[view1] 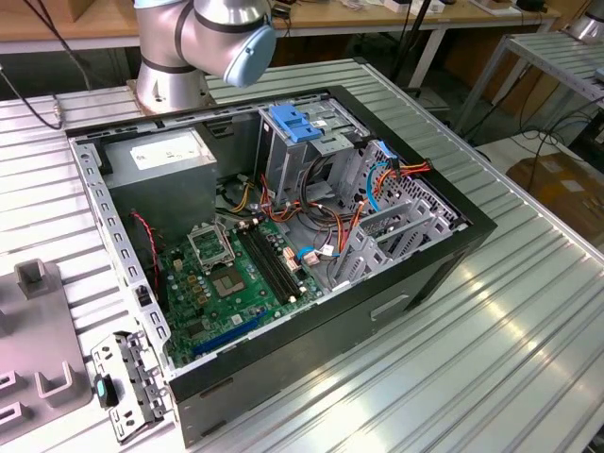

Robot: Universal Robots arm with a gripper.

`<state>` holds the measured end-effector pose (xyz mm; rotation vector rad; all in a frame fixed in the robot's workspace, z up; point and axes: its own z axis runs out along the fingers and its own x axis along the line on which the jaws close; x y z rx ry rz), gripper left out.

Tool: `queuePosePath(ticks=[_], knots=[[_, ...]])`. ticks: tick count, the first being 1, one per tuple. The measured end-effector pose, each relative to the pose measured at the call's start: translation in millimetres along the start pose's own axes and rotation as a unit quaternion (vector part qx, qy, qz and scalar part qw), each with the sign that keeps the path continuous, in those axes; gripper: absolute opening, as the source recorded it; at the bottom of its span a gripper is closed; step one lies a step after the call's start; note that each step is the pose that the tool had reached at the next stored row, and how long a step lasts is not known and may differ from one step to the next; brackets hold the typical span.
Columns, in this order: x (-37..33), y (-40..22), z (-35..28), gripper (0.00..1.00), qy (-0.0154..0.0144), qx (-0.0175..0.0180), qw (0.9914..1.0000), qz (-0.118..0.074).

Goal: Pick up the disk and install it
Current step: 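Reach for the disk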

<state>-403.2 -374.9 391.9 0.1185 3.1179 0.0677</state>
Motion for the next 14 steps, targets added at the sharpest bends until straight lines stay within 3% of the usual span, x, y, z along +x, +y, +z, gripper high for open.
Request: queuePosePath(ticks=[5,8,10,11,14], knots=[[24.8,-1.8,-0.5,0.11,0.0003,0.0000,1.00000,0.000],[48.4,-3.7,-0.9,0.11,0.0005,0.0000,1.00000,0.000],[60.4,-4.6,-1.1,0.11,0.0009,0.0000,1.00000,0.000],[64.5,-4.9,-1.2,0.11,0.0011,0.0000,1.00000,0.000],[64.6,-4.9,-1.2,0.11,0.0010,0.0000,1.00000,0.000]])
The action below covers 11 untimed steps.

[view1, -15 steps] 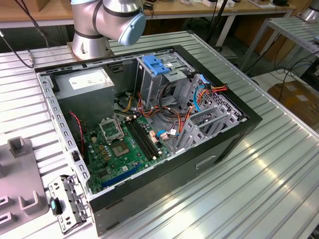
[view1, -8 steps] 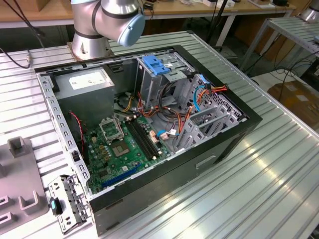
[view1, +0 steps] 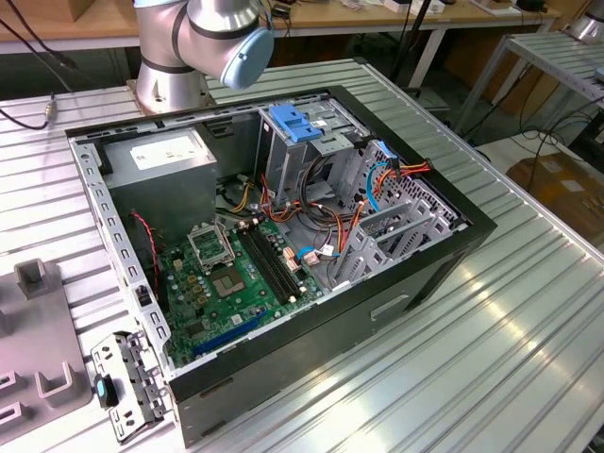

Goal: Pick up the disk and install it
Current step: 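Pick up the disk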

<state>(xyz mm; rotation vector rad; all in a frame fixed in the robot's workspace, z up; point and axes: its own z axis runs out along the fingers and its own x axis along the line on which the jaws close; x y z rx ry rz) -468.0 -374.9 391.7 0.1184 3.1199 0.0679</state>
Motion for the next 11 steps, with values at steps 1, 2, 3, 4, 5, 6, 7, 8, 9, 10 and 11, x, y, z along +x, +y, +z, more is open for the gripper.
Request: queuePosePath(ticks=[1,2,3,4,5,6,7,8,9,10,11], knots=[[0.7,0.0,0.0,0.11,0.0000,0.0000,1.00000,0.000],[1.4,-0.1,-0.1,0.11,0.0000,0.0000,1.00000,0.000],[1.4,-0.1,-0.1,0.11,0.0000,0.0000,1.00000,0.000],[1.4,-0.1,-0.1,0.11,0.0000,0.0000,1.00000,0.000],[1.5,-0.1,-0.1,0.11,0.0000,0.0000,1.00000,0.000],[1.5,-0.1,0.0,0.11,0.0000,0.0000,1.00000,0.000],[1.6,-0.1,-0.1,0.11,0.0000,0.0000,1.00000,0.000],[1.6,-0.1,-0.1,0.11,0.0000,0.0000,1.00000,0.000],[1.6,-0.1,-0.1,0.11,0.0000,0.0000,1.00000,0.000],[1.6,-0.1,0.0,0.11,0.0000,0.0000,1.00000,0.000],[1.7,-0.1,-0.1,0.11,0.0000,0.0000,1.00000,0.000]])
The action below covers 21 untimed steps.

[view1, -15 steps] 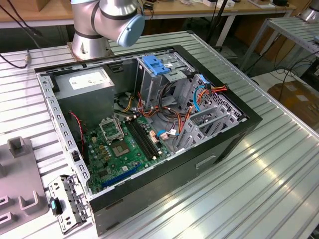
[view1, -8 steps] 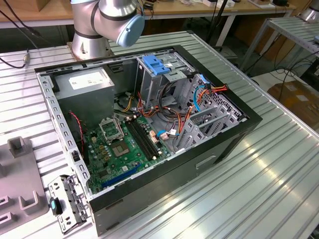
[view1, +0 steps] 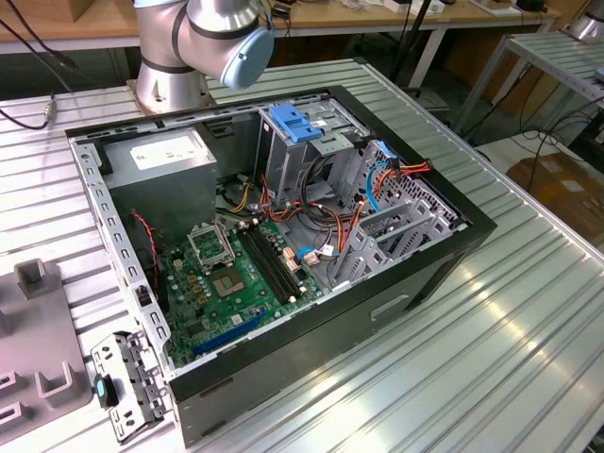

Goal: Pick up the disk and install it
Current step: 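Pick up the disk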

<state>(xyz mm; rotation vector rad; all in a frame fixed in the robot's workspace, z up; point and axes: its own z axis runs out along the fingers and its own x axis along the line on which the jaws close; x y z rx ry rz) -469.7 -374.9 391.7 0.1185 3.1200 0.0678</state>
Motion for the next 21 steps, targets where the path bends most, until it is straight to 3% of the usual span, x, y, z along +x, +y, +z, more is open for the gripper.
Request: queuePosePath(ticks=[3,6,13,15,21], knots=[[0.1,0.0,0.0,0.11,0.0002,-0.0001,0.99999,-0.004],[0.1,0.0,0.0,0.11,0.0009,-0.0004,0.99976,-0.022],[0.1,-0.1,0.0,0.11,0.0027,-0.0011,0.99811,-0.061],[0.1,-0.1,0.0,0.11,0.0035,-0.0014,0.99678,-0.080],[0.1,-0.1,0.0,0.11,0.0049,-0.0019,0.99379,-0.111]])
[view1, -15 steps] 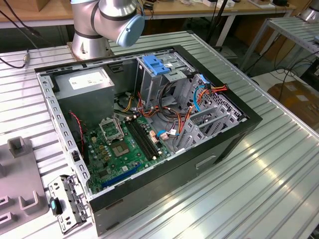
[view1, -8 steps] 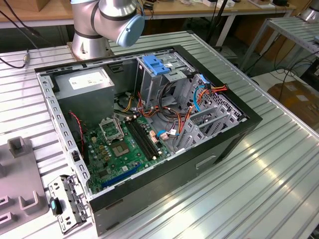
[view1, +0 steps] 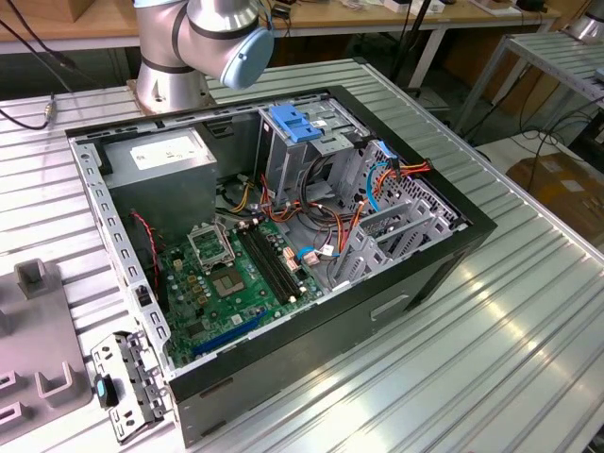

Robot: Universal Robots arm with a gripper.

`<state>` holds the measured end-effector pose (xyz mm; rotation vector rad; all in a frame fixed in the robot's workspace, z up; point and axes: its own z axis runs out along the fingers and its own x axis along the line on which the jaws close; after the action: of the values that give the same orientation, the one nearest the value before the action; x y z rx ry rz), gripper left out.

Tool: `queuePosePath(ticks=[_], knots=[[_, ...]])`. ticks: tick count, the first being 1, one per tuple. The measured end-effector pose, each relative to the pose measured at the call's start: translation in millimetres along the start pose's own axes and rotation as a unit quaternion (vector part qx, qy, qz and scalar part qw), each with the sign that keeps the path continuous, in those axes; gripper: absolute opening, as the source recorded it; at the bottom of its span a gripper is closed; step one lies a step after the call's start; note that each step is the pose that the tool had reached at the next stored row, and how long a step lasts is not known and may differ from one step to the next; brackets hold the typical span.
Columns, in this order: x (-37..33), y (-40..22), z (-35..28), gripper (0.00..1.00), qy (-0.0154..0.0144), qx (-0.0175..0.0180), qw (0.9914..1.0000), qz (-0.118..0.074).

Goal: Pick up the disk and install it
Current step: 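Pick up the disk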

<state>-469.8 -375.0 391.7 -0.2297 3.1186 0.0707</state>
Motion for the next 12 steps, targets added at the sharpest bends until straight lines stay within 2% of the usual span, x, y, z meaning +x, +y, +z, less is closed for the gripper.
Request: queuePosePath(ticks=[2,4,7,9,11,12], knots=[[0.0,0.0,0.0,0.11,0.0008,-0.0003,0.99986,-0.017],[0.0,0.0,0.0,0.11,0.0018,-0.0007,0.99920,-0.040],[0.0,-0.1,0.0,0.11,0.0035,-0.0013,0.99693,-0.078],[0.0,-0.2,0.0,0.11,0.0041,-0.0016,0.99578,-0.092],[0.0,-0.2,0.0,0.11,0.0049,-0.0019,0.99378,-0.111],[0.0,-0.2,-0.1,0.11,0.0052,-0.0020,0.99310,-0.117]])
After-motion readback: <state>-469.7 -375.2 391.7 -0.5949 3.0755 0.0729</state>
